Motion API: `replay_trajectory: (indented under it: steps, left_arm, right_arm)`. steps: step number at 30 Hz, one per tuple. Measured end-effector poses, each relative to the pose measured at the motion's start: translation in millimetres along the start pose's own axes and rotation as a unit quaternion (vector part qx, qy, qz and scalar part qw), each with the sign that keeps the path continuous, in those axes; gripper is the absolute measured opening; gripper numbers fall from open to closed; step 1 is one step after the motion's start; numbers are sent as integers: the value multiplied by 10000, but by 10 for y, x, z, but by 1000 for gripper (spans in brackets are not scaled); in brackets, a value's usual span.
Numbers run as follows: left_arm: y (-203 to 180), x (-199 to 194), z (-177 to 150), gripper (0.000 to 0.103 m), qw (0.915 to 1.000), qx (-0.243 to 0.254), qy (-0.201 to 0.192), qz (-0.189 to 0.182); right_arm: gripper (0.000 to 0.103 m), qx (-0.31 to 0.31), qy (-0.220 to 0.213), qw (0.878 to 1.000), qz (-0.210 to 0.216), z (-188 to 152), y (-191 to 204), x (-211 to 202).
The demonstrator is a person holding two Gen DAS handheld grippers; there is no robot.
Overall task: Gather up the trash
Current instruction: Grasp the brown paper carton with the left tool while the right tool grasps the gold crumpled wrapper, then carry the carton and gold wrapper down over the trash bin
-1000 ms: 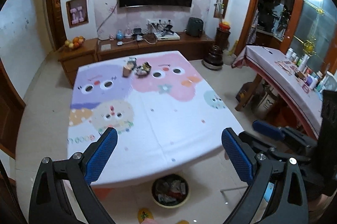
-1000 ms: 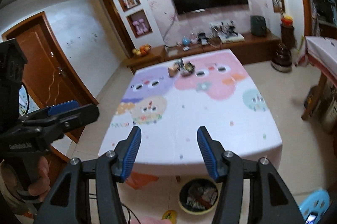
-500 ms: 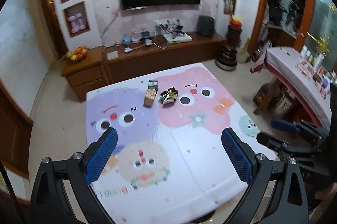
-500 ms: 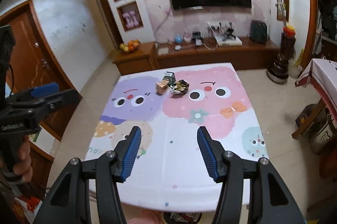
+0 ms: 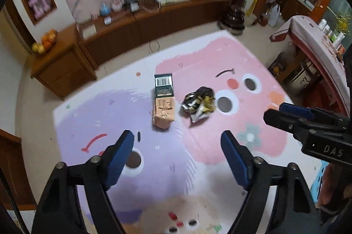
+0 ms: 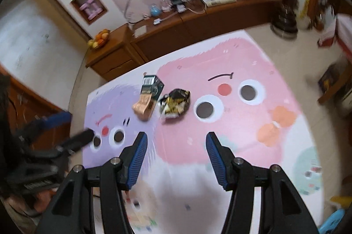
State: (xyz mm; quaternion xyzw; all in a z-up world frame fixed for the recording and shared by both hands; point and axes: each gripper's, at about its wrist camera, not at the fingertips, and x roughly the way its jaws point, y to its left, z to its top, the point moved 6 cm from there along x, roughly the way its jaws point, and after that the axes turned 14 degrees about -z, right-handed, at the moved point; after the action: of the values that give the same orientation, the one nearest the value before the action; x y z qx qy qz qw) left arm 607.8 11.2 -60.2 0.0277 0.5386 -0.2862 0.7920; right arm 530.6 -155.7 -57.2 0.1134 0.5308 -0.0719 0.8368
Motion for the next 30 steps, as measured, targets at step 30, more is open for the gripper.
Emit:
replay_trajectory:
  steps: [30]
  left_arm:
    - [628,1594,121,43,9933,-722,859,-262]
  right_arm:
    - [48,969,967,9906,-13,253,222,1664]
